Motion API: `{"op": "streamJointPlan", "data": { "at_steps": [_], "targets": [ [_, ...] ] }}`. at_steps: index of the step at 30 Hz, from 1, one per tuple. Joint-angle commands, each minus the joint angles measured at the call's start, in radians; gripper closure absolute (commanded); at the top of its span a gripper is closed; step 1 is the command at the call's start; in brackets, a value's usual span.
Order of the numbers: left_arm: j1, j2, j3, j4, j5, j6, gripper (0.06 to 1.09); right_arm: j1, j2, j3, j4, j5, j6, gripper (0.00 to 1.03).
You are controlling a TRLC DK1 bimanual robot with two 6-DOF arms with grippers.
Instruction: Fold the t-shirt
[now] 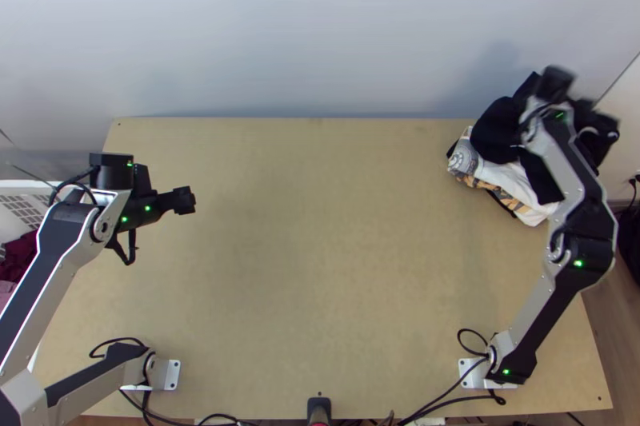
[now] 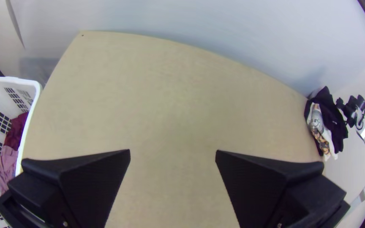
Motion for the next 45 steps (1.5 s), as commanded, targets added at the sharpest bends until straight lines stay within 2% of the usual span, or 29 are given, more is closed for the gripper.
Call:
{"op": "streamJointPlan", "data": {
  "at_steps": [1, 6, 12, 18, 21, 23, 27, 35, 45],
  "targets": [
    [0.049, 0.003, -0.016, -0.006, -0.01, 0.035, 0.1, 0.108, -0.002, -0.342, 0.098, 0.001, 0.068, 0.16],
    [0.042, -0.011, -0.062, -0.003, -0.01, 0.033, 0.1, 0.253, -0.192, -0.622, 0.14, 0.001, 0.191, 0.16],
    [-0.003, -0.011, -0.067, 0.003, -0.01, 0.004, 0.1, 0.281, -0.311, -0.672, 0.1, 0.0, 0.234, 0.15],
    [-0.011, -0.025, -0.065, 0.001, -0.01, -0.001, 0.1, 0.285, -0.44, -0.661, 0.034, 0.0, 0.255, 0.13],
    [-0.011, -0.042, -0.073, -0.002, -0.01, -0.001, 0.1, 0.295, -0.514, -0.658, 0.011, 0.0, 0.266, 0.1],
    [-0.011, -0.05, -0.078, -0.003, -0.01, -0.001, 0.1, 0.312, -0.558, -0.657, -0.001, -0.002, 0.266, 0.05],
    [-0.011, -0.071, -0.079, -0.003, -0.01, -0.007, 0.1, 0.362, -0.654, -0.677, -0.003, 0.0, 0.292, 0.04],
    [-0.011, -0.129, -0.105, -0.005, -0.023, -0.011, 0.1, 0.456, -0.764, -0.746, -0.014, 0.0, 0.274, 0.04],
    [-0.008, -0.231, -0.202, 0.061, -0.066, -0.024, 0.1, 0.529, -0.966, -0.964, -0.007, -0.032, 0.246, 0.04]
  ]
}}
